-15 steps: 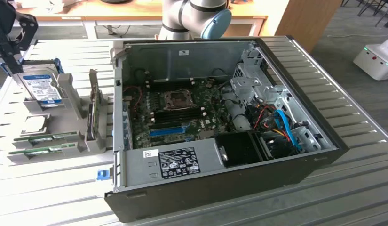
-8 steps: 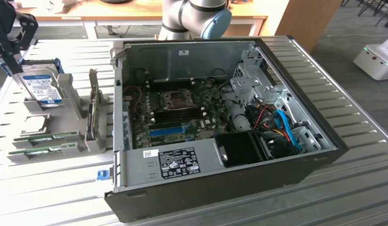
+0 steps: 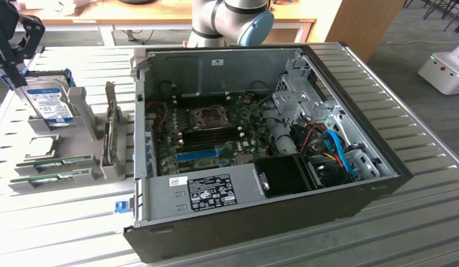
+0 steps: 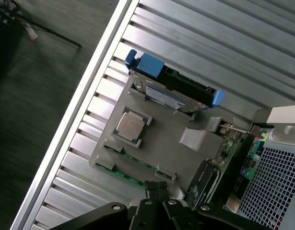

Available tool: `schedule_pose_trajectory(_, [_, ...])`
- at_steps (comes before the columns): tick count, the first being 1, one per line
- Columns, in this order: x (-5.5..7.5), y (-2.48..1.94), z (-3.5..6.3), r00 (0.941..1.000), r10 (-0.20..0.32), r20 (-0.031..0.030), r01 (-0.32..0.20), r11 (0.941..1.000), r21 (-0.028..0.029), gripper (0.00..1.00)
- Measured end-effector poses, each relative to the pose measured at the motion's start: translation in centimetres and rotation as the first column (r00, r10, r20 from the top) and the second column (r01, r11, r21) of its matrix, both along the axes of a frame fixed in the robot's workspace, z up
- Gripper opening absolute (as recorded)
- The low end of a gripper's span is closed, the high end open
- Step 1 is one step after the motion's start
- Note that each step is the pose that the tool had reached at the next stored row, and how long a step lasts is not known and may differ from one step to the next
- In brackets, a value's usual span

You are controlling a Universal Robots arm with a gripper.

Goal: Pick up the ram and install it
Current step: 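Pick up the ram and move it above insertion slot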

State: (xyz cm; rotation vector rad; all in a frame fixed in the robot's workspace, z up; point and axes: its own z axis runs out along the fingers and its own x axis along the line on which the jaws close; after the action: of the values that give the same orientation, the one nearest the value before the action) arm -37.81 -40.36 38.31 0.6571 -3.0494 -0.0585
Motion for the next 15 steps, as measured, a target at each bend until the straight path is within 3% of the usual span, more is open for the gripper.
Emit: schedule_pose_trajectory(15, [0.00, 0.00, 0.00, 0.9959, 0.091, 0.0000, -0.091, 0.9959, 0.0000, 0.10])
